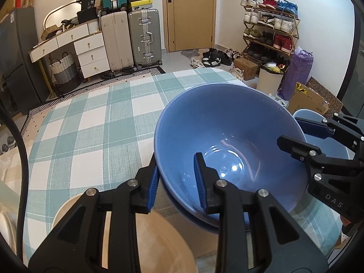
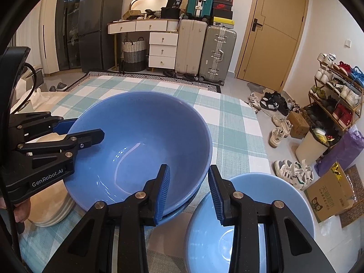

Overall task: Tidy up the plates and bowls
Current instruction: 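Open both grippers and withdraw them from the nested bowls, then move both grippers to two blue bowls and close on their rims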

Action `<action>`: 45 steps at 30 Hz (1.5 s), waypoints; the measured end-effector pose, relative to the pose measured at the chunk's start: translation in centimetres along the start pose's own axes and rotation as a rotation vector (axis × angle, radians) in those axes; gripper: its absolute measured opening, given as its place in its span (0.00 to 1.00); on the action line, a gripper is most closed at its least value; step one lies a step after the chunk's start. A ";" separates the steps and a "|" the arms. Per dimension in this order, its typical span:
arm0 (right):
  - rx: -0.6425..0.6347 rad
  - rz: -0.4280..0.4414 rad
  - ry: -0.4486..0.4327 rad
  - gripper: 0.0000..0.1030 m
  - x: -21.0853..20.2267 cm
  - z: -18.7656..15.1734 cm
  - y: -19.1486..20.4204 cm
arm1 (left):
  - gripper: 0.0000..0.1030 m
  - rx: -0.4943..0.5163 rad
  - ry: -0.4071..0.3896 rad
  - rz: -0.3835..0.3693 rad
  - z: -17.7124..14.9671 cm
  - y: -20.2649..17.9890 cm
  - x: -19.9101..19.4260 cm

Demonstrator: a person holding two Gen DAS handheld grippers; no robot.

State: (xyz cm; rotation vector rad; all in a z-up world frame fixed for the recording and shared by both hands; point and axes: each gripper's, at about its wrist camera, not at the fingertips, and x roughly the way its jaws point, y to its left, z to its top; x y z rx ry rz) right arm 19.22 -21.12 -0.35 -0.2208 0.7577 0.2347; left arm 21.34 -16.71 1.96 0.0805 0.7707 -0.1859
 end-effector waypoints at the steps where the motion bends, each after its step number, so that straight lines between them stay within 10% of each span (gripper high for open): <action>1: -0.002 0.000 0.001 0.35 0.0 0.0 0.0 | 0.25 0.000 0.000 0.000 -0.1 0.0 0.0; 14: -0.043 0.017 -0.032 0.54 -0.7 0.0 0.6 | 0.41 -0.044 0.020 -0.032 -0.3 0.9 0.0; 18: -0.020 0.021 -0.037 0.84 -1.0 0.0 0.1 | 0.75 -0.056 0.021 -0.026 -0.3 1.0 -0.4; 23: 0.001 0.000 -0.033 0.88 -1.2 -0.1 -0.5 | 0.79 -0.074 0.038 -0.035 -0.5 1.5 -0.4; 26: 0.017 -0.004 -0.028 0.91 -1.3 -0.1 -0.8 | 0.99 -0.098 0.033 -0.048 -0.6 1.9 -0.6; 45: 0.142 -0.035 -0.077 0.95 -6.4 -1.5 -5.0 | 0.98 -0.110 0.033 -0.098 -1.3 -0.9 -5.0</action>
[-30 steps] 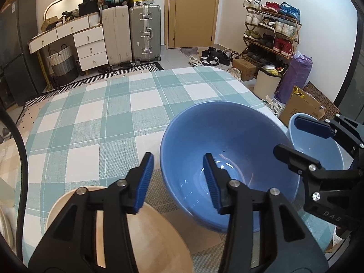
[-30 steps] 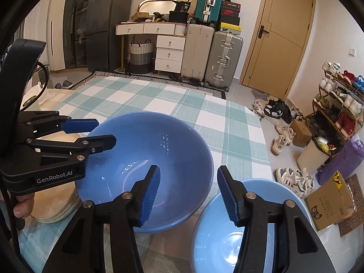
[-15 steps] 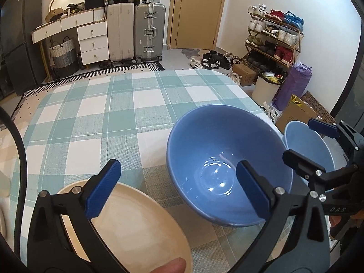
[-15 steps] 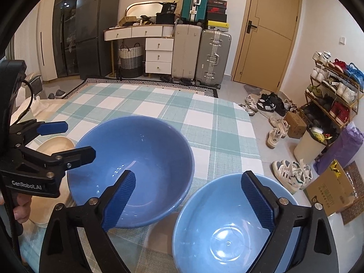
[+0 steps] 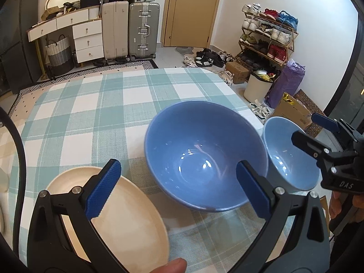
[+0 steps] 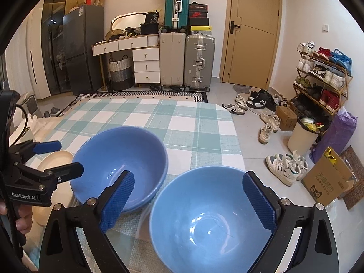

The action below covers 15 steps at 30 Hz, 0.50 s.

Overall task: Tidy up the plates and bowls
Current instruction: 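Move both grippers to two blue bowls and close on their rims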

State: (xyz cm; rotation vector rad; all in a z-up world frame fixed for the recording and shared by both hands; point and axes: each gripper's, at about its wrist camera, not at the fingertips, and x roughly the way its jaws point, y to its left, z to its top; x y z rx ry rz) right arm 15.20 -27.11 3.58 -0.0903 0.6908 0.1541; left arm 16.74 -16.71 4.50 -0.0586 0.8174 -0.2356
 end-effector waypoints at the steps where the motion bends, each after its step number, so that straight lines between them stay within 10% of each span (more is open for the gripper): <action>1: 0.003 -0.004 -0.004 0.95 -0.3 0.0 -0.3 | 0.98 -0.002 0.004 -0.002 -0.1 -0.3 -0.1; 15: 0.075 -0.060 -0.062 0.96 -4.6 -1.2 -5.4 | 0.88 0.052 0.016 -0.120 -2.0 -6.5 -2.8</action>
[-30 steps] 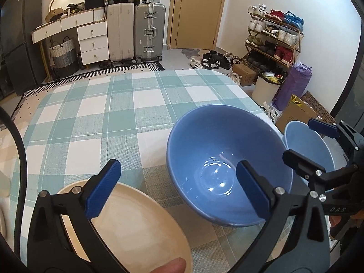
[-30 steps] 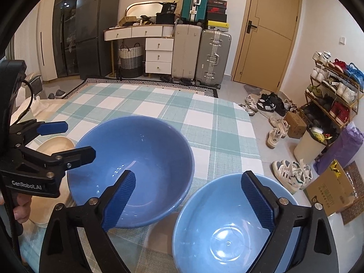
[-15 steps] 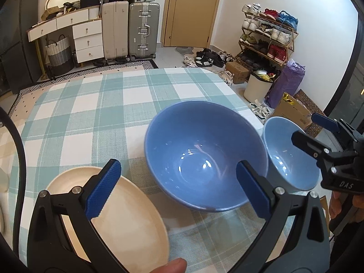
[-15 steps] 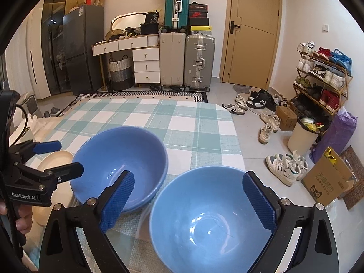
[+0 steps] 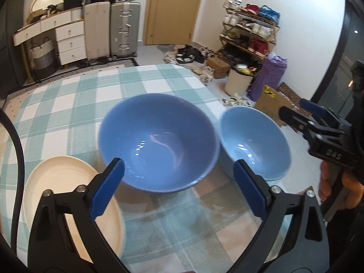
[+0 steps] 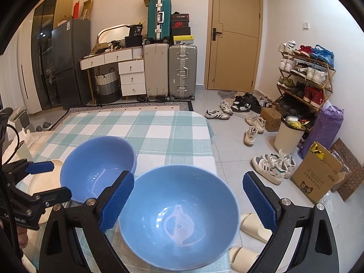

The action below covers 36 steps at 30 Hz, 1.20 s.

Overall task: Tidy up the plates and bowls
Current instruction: 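Move both grippers to two blue bowls and close on their rims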

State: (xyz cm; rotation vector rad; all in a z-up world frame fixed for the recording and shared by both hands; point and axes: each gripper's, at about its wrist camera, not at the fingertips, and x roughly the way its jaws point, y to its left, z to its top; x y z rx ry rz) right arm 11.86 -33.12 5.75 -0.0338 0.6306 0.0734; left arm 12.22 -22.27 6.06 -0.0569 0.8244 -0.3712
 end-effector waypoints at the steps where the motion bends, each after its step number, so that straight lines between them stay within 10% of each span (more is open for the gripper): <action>1: 0.011 -0.001 -0.001 0.96 -0.2 -0.1 -0.5 | 0.85 0.000 -0.001 -0.020 0.0 -0.5 -0.2; 10: 0.116 -0.004 0.032 0.96 -0.1 -1.1 -3.8 | 0.58 0.033 0.060 -0.125 -1.2 -5.1 0.3; 20: 0.153 -0.035 0.088 0.95 1.1 -2.8 -6.0 | 0.55 0.010 0.131 -0.182 -1.5 -8.0 3.8; 30: 0.151 -0.003 0.210 0.59 4.5 -4.0 -7.1 | 0.55 -0.003 0.175 -0.188 -1.3 -8.2 7.5; 36: 0.133 0.006 0.239 0.54 5.8 -4.6 -7.1 | 0.55 -0.003 0.186 -0.194 -1.1 -8.4 8.7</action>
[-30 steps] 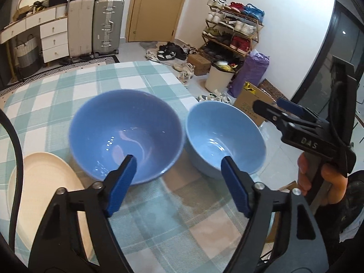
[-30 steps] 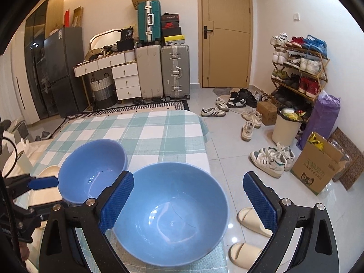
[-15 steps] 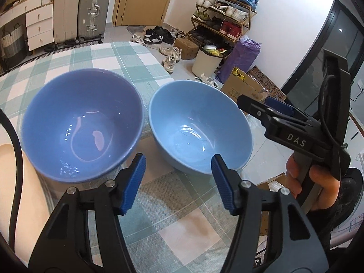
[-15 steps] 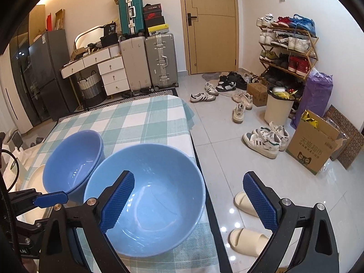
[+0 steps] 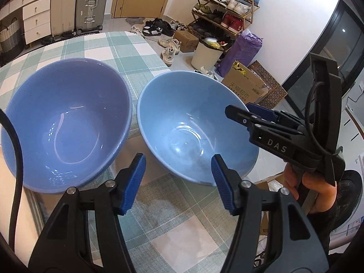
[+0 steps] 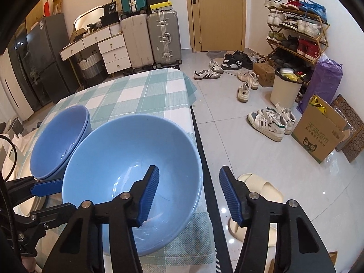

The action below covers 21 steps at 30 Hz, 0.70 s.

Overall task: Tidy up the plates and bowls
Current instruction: 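Move both grippers to two blue bowls and close on their rims, then lift the left gripper's light-blue bowl over the bowl held by the right gripper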

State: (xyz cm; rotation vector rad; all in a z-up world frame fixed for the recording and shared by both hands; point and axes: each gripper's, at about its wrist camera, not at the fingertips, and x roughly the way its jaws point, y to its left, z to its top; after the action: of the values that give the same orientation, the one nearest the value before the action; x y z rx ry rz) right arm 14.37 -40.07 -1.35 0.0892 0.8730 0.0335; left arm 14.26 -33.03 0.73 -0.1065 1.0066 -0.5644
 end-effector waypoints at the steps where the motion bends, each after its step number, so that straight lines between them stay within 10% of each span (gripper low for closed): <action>1: -0.004 0.000 -0.001 0.54 0.1 0.0 0.0 | 0.55 0.001 0.001 0.001 0.0 0.0 0.1; 21: -0.025 -0.021 -0.012 0.23 1.1 -0.1 0.4 | 0.37 0.018 0.001 0.034 0.4 0.5 1.7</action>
State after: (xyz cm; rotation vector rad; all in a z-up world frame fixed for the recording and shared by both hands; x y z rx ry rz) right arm 14.99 -39.63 -2.23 0.0567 0.8609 0.0243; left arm 15.50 -33.49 -0.47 -0.0728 1.0021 -0.5425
